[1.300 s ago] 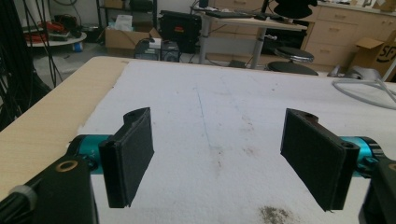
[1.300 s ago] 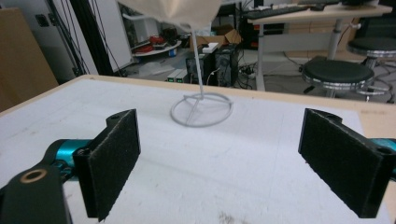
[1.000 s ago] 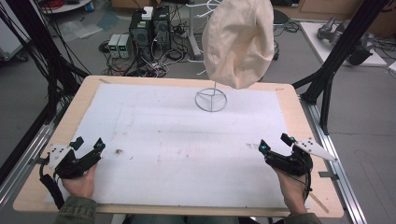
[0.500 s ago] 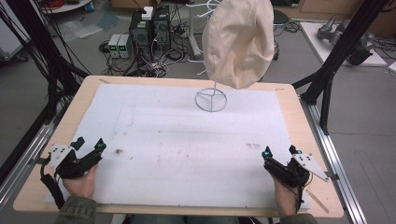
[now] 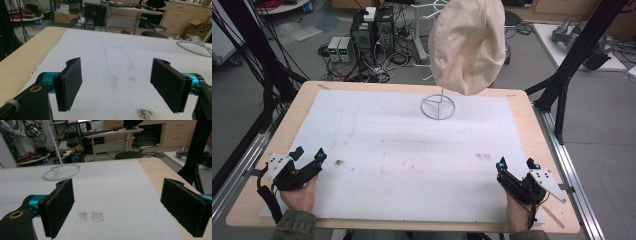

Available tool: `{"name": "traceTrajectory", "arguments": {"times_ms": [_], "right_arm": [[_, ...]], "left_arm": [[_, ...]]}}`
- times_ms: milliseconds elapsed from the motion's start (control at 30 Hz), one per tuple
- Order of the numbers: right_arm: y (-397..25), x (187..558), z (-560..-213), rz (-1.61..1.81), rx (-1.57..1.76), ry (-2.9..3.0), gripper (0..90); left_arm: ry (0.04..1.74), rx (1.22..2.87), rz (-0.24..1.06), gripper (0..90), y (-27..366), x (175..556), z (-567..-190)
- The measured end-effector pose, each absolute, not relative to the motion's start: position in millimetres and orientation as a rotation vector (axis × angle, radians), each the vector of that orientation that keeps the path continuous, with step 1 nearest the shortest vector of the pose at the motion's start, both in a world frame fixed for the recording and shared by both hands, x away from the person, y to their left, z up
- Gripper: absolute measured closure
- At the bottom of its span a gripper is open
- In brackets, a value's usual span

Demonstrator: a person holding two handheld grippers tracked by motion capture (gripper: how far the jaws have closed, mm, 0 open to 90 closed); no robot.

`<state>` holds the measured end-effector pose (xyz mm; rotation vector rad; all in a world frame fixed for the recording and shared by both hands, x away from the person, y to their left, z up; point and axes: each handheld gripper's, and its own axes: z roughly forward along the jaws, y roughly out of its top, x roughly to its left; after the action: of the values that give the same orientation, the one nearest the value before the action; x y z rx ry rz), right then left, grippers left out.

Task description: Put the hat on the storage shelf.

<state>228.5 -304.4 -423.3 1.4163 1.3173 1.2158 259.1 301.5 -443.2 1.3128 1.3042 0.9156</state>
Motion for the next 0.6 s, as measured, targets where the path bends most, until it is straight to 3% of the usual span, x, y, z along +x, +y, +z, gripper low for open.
{"name": "traceTrajectory", "arguments": {"times_ms": [600], "right_arm": [[-297.9,234.4,-425.9,1.181,1.393,1.432,10.7]], "left_arm": [[1.315,1.311,0.907,25.5,302.6,258.5,-443.5]]}}
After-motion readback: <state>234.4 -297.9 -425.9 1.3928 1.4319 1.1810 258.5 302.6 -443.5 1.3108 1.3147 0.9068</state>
